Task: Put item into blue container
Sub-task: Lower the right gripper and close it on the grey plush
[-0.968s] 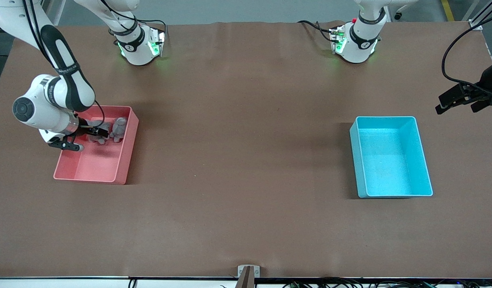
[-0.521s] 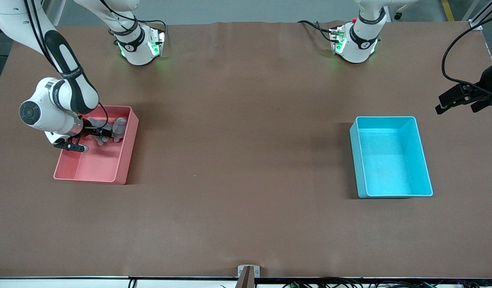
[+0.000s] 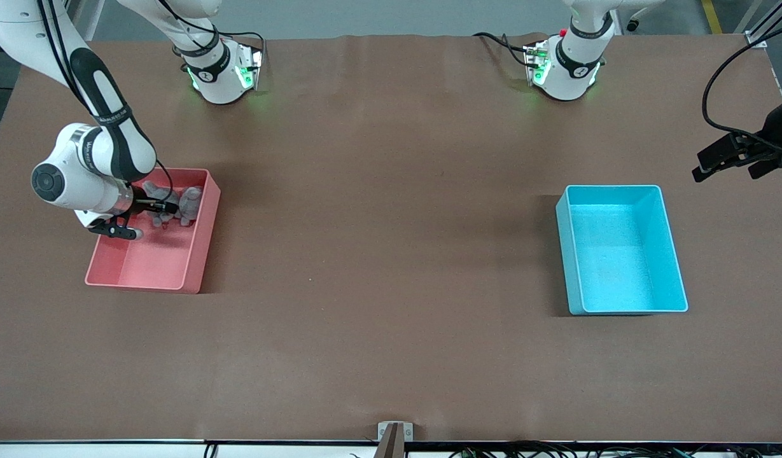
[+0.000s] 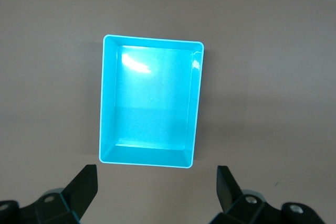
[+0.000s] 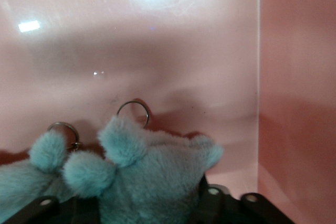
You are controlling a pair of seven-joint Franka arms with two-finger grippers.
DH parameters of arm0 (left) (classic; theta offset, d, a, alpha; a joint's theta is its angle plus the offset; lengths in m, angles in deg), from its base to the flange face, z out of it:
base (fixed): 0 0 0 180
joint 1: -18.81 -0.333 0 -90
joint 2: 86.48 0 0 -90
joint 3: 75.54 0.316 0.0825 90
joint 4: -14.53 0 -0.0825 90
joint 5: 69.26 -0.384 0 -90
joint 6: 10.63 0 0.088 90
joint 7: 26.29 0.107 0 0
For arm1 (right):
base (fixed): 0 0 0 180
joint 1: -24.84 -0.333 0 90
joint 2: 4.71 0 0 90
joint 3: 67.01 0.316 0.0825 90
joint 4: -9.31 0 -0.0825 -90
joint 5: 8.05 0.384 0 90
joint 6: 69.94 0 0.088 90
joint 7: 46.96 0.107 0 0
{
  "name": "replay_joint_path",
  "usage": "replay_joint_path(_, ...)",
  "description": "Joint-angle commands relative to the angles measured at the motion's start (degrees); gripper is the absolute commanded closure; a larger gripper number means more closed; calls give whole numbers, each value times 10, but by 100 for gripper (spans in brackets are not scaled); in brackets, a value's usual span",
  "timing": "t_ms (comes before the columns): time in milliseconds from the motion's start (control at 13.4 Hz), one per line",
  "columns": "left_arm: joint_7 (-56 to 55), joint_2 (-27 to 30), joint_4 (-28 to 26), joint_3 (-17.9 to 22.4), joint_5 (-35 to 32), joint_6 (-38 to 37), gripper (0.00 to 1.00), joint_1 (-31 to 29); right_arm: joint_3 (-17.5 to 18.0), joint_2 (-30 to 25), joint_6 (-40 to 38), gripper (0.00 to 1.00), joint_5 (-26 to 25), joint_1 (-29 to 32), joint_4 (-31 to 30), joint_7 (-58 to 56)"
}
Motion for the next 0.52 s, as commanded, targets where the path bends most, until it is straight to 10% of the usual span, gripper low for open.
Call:
replay_joint_path(0,0,-1,3,0,5,-1,0,-2,3,-9,-9,87,9,1,-4,5)
replay_joint_path(447,0,-2,3,-1,5,0,0,-2,3,-10,-28,100,9,2,17,5)
